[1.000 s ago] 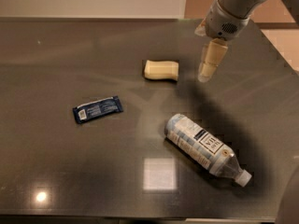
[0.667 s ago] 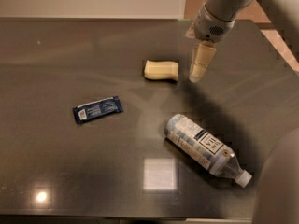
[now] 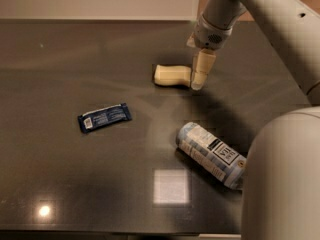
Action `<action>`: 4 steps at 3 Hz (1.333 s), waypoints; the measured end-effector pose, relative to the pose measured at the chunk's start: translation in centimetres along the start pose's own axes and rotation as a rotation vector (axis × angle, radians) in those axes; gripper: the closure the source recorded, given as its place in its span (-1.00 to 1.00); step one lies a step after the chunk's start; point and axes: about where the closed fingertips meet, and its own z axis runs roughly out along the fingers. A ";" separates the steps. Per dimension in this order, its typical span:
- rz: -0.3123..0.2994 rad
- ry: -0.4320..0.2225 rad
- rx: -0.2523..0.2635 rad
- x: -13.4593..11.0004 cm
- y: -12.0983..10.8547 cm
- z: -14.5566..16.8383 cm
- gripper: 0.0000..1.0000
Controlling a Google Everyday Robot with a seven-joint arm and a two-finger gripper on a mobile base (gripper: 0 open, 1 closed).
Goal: Move sponge near blue plastic bottle
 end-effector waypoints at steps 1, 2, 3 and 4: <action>-0.008 0.016 -0.023 -0.4 -0.7 1.6 -1.00; -0.016 0.031 -0.045 -0.7 -1.2 2.9 -1.00; -0.027 0.039 -0.058 -1.2 -1.5 3.8 -1.00; -0.034 0.047 -0.068 -1.4 -1.6 4.6 -0.66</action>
Offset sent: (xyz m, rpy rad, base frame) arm 0.0165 0.0144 -0.0293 -0.0687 0.0862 0.0396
